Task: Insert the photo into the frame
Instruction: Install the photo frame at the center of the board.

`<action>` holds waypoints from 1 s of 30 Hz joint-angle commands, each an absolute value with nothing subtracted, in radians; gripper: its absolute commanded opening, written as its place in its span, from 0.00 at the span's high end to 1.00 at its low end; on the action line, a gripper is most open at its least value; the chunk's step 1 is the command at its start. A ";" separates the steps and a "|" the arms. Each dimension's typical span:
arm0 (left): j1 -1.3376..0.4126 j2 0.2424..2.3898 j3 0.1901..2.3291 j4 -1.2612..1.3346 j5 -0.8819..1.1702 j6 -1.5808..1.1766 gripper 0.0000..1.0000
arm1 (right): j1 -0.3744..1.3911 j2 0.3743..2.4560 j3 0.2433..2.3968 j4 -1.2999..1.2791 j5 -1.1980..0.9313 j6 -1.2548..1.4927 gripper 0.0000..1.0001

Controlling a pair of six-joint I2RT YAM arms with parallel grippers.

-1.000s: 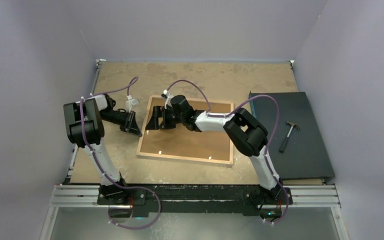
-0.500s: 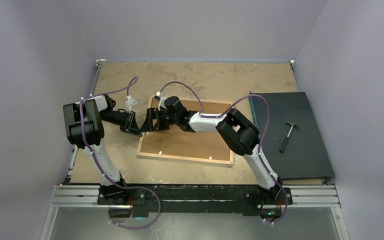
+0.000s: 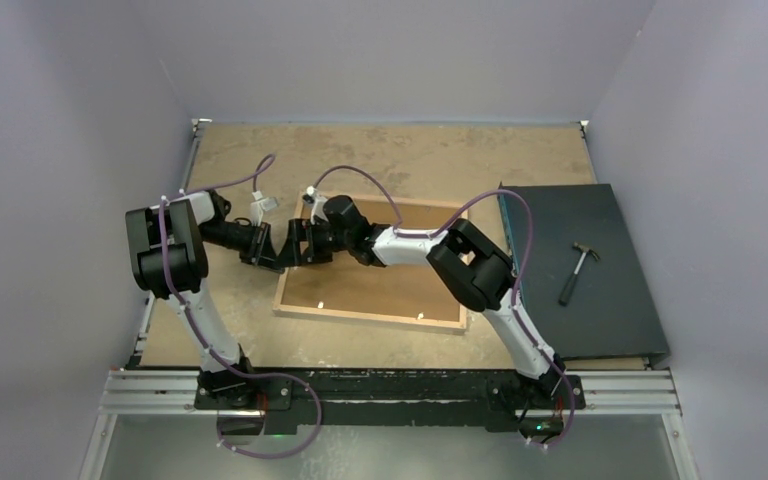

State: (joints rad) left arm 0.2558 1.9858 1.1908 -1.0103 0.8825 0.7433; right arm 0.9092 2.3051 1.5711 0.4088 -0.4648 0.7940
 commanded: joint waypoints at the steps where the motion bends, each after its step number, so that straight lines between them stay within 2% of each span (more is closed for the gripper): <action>1: 0.246 1.982 1.166 -0.927 0.853 0.778 1.00 | 0.921 2.322 1.607 0.410 -0.492 0.809 0.08; 30: 0.246 1.972 1.158 -0.919 0.862 0.779 1.00 | 0.921 2.359 1.624 0.432 -0.567 0.818 0.10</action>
